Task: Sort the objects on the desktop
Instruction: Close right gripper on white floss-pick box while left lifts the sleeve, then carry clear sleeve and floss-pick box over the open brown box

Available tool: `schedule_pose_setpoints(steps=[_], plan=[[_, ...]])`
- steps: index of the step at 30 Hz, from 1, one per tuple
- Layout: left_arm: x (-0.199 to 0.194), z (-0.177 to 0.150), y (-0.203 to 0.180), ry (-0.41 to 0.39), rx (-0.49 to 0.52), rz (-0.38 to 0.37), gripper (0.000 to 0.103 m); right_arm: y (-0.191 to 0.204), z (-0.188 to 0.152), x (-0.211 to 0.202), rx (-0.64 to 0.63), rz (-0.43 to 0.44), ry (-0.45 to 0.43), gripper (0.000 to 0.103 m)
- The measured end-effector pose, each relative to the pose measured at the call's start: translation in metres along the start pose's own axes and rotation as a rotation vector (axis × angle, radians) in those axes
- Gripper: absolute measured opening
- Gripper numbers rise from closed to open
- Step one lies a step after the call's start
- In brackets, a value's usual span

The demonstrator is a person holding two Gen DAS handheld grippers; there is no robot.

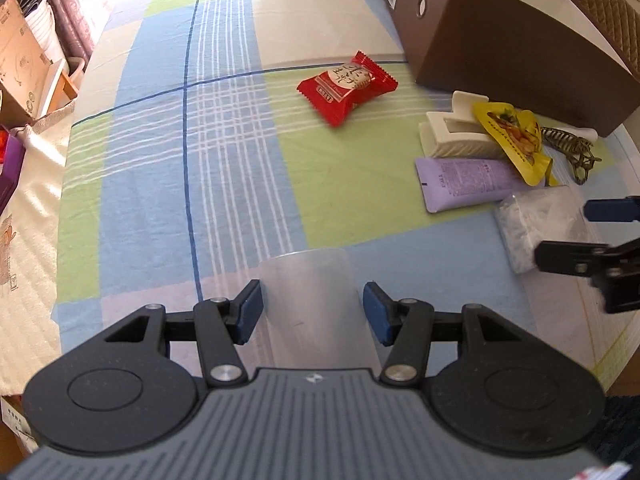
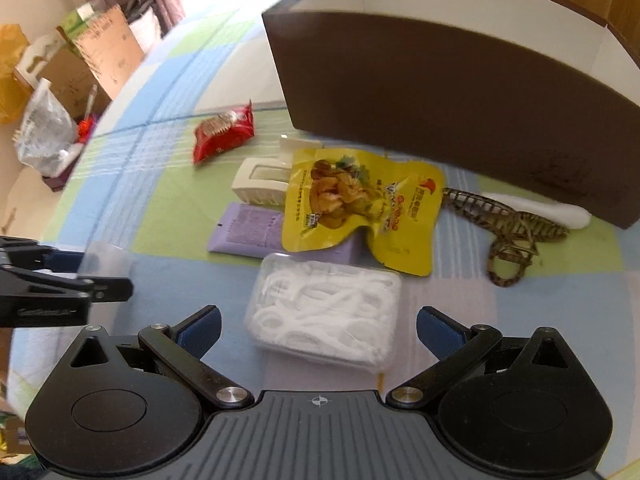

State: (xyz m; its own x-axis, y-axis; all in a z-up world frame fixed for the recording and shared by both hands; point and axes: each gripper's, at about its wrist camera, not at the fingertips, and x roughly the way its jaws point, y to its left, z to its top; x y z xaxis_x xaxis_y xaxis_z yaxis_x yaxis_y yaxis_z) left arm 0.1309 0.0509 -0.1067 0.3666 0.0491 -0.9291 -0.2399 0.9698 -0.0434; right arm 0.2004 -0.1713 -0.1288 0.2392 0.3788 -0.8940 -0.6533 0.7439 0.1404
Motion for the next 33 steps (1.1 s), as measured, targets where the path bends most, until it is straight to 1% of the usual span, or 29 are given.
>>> schedule_pose_setpoints(steps=[4, 5, 6, 10, 14, 15, 16, 20, 27, 33], plan=[[-0.001, 0.000, 0.000, -0.004, 0.021, -0.008, 0.051, 0.007, -0.003, 0.015, -0.011, -0.059, 0.013, 0.100], [0.000, -0.001, 0.000, -0.005, 0.025, -0.010, 0.051, 0.009, -0.005, 0.017, -0.022, -0.083, 0.010, 0.098], [0.000, -0.001, 0.000, -0.004, 0.027, -0.011, 0.051, 0.009, -0.008, 0.017, -0.033, -0.092, 0.005, 0.086], [-0.001, -0.001, 0.000, -0.003, 0.037, -0.015, 0.050, 0.005, -0.016, 0.012, -0.043, -0.106, 0.016, 0.085], [-0.004, -0.002, -0.003, -0.002, 0.051, -0.022, 0.050, -0.009, -0.024, -0.005, -0.014, -0.090, 0.021, 0.085], [-0.005, -0.002, -0.005, -0.004, 0.055, -0.023, 0.049, -0.015, -0.026, -0.011, -0.004, -0.093, 0.017, 0.085], [-0.006, -0.001, -0.006, -0.007, 0.057, -0.027, 0.045, -0.020, -0.028, -0.017, 0.004, -0.092, 0.012, 0.085], [-0.012, 0.001, -0.012, -0.019, 0.061, -0.038, 0.045, -0.042, -0.033, -0.040, 0.044, -0.093, -0.014, 0.085], [-0.020, 0.003, -0.026, -0.043, 0.075, -0.037, 0.045, -0.077, -0.034, -0.077, 0.103, -0.105, -0.078, 0.085], [-0.038, 0.010, -0.040, -0.091, 0.083, -0.052, 0.045, -0.100, -0.033, -0.099, 0.125, -0.113, -0.124, 0.085]])
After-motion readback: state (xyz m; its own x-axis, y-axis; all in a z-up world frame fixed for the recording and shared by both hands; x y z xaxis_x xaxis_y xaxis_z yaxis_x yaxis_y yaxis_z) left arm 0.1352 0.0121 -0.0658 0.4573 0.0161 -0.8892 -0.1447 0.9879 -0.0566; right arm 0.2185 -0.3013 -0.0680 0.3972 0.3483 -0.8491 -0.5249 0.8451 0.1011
